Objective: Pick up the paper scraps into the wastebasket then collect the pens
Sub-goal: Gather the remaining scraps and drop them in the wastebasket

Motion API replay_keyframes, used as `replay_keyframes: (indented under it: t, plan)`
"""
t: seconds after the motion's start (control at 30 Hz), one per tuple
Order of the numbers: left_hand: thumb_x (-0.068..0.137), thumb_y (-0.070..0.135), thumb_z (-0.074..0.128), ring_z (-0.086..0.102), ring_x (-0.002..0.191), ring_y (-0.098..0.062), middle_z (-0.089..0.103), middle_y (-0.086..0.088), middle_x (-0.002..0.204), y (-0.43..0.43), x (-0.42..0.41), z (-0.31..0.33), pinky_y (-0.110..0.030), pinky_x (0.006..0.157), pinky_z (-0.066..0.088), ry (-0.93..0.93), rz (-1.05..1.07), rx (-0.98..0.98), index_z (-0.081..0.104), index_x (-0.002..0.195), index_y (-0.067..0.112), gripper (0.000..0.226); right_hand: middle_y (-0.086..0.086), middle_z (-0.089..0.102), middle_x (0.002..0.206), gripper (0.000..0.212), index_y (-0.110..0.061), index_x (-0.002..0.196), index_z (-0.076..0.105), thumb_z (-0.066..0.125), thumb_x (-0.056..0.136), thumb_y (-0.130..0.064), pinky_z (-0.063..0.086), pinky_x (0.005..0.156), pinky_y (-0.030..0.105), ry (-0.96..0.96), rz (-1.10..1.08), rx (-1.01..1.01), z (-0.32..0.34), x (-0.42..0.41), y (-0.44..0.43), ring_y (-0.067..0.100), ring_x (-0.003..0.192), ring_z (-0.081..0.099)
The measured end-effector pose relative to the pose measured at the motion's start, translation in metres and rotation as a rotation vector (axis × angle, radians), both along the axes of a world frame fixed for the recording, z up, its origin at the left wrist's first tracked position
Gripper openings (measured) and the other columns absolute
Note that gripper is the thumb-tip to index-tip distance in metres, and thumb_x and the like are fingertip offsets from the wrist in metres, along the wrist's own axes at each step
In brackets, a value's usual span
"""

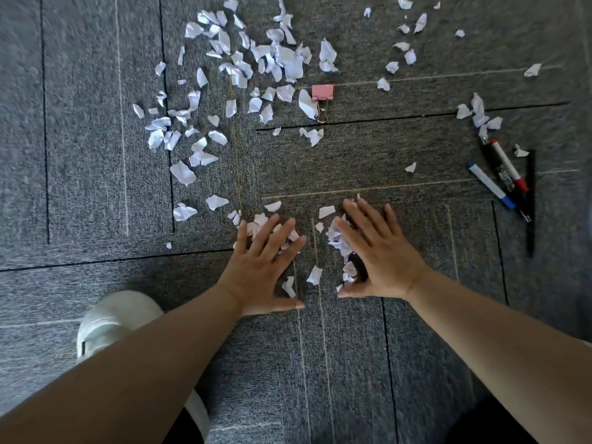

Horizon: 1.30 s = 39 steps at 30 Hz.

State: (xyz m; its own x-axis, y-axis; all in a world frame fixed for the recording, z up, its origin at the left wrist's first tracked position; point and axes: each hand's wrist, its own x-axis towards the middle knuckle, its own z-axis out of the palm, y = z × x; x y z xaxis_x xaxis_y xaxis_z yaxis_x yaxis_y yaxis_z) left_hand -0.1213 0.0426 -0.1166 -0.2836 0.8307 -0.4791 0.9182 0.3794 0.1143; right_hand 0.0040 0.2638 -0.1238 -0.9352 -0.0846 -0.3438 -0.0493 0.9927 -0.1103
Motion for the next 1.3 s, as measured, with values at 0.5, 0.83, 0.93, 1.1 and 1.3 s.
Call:
replay_keyframes:
  t: [0.5, 0.83, 0.93, 1.1, 1.3]
  plan:
    - [0.079, 0.018, 0.067, 0.057, 0.065, -0.024, 0.058, -0.008, 0.08, 0.021, -0.023, 0.0, -0.03, 0.046, 0.051, -0.009, 0.185, 0.372, 0.051, 0.088, 0.013, 0.019, 0.013, 0.062, 0.087, 0.024, -0.005, 0.091, 0.061, 0.056, 0.081, -0.026, 0.054, 0.047, 0.034, 0.258, -0.076, -0.21, 0.006, -0.029, -0.019, 0.026, 0.071, 0.06]
    - [0.098, 0.019, 0.041, 0.055, 0.08, -0.028, 0.055, -0.01, 0.104, 0.121, -0.037, 0.089, -0.036, 0.061, 0.046, -0.062, 0.216, 0.333, 0.046, 0.111, 0.007, 0.018, 0.013, 0.059, 0.064, 0.014, -0.001, 0.079, 0.057, 0.067, 0.082, -0.01, 0.036, 0.039, 0.027, 0.354, -0.375, -0.312, 0.092, -0.016, 0.053, 0.024, 0.047, 0.05]
    - [0.098, 0.021, 0.041, 0.057, 0.081, -0.033, 0.056, -0.015, 0.105, 0.17, -0.029, 0.138, -0.034, 0.057, 0.037, -0.071, 0.162, 0.424, 0.048, 0.109, 0.003, 0.023, 0.015, 0.061, 0.065, 0.013, 0.001, 0.078, 0.058, 0.063, 0.081, -0.011, 0.043, 0.04, 0.03, 0.472, -0.452, -0.278, 0.146, 0.0, 0.089, 0.03, 0.05, 0.056]
    - [0.089, 0.022, 0.044, 0.058, 0.052, -0.031, 0.061, -0.015, 0.076, 0.245, 0.014, 0.225, -0.026, 0.04, 0.032, -0.062, -0.029, 0.602, 0.057, 0.082, 0.002, 0.025, 0.018, 0.063, 0.068, 0.025, 0.0, 0.079, 0.061, 0.053, 0.085, -0.022, 0.044, 0.05, 0.03, 0.658, -0.682, -0.173, 0.245, 0.059, 0.158, 0.034, 0.057, 0.06]
    - [0.094, 0.019, 0.047, 0.058, 0.076, -0.037, 0.059, -0.02, 0.094, 0.34, 0.092, 0.281, -0.035, 0.057, 0.033, -0.149, -0.072, 0.705, 0.054, 0.093, -0.001, 0.021, 0.022, 0.062, 0.093, 0.022, 0.001, 0.095, 0.056, 0.05, 0.095, -0.02, 0.044, 0.07, 0.039, 0.774, -1.045, -0.079, 0.315, 0.153, 0.245, 0.038, 0.084, 0.057]
